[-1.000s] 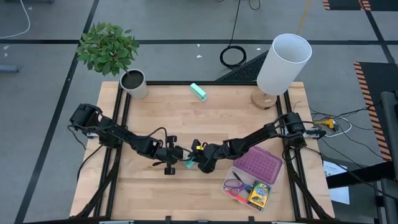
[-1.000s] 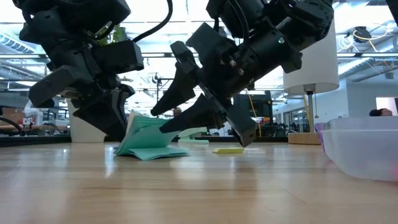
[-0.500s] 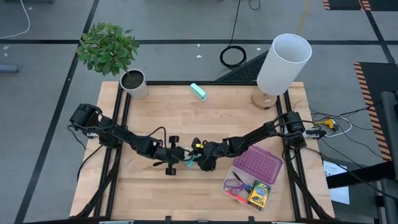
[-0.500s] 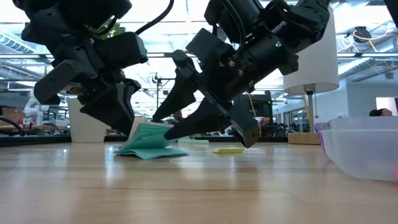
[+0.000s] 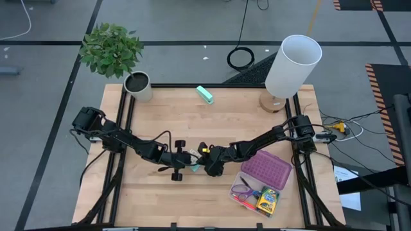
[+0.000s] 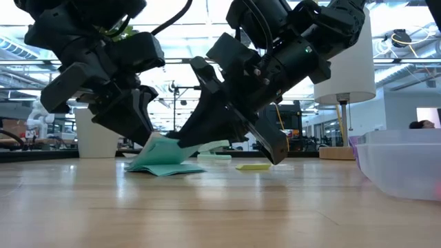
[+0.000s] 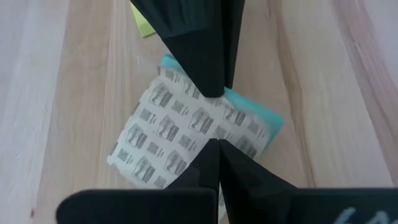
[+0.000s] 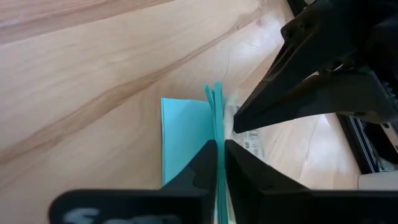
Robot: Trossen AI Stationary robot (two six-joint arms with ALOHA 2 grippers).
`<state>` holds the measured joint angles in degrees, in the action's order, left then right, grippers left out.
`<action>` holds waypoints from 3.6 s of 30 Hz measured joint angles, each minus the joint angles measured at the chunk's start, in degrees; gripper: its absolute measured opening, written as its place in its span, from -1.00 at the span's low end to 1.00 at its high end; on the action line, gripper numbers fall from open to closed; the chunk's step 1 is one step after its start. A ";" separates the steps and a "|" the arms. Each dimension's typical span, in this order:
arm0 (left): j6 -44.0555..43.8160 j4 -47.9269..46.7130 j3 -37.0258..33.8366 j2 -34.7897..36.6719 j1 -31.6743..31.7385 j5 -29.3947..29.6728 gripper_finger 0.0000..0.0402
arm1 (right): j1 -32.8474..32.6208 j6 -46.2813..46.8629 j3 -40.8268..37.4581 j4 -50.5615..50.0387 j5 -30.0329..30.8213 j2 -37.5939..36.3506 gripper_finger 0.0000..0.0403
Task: Pack school essentials
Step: Put the blue sticky notes into the violet supply box
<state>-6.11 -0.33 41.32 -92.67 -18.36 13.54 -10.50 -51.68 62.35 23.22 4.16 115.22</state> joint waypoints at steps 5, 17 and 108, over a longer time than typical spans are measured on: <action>-1.70 0.08 0.16 1.46 -0.19 0.68 -0.85 | 0.00 0.03 0.00 -0.19 0.00 0.00 -0.98; -4.38 1.22 0.27 6.26 -8.76 20.80 -0.13 | 0.83 3.10 0.00 -0.86 0.04 0.00 -0.98; -14.56 11.04 0.31 -3.82 -18.00 48.17 0.44 | -1.08 10.35 0.00 -21.92 15.03 -19.48 -0.97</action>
<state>-20.67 10.71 41.63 -96.49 -36.36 61.71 -11.59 -41.33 62.35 1.30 19.20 95.73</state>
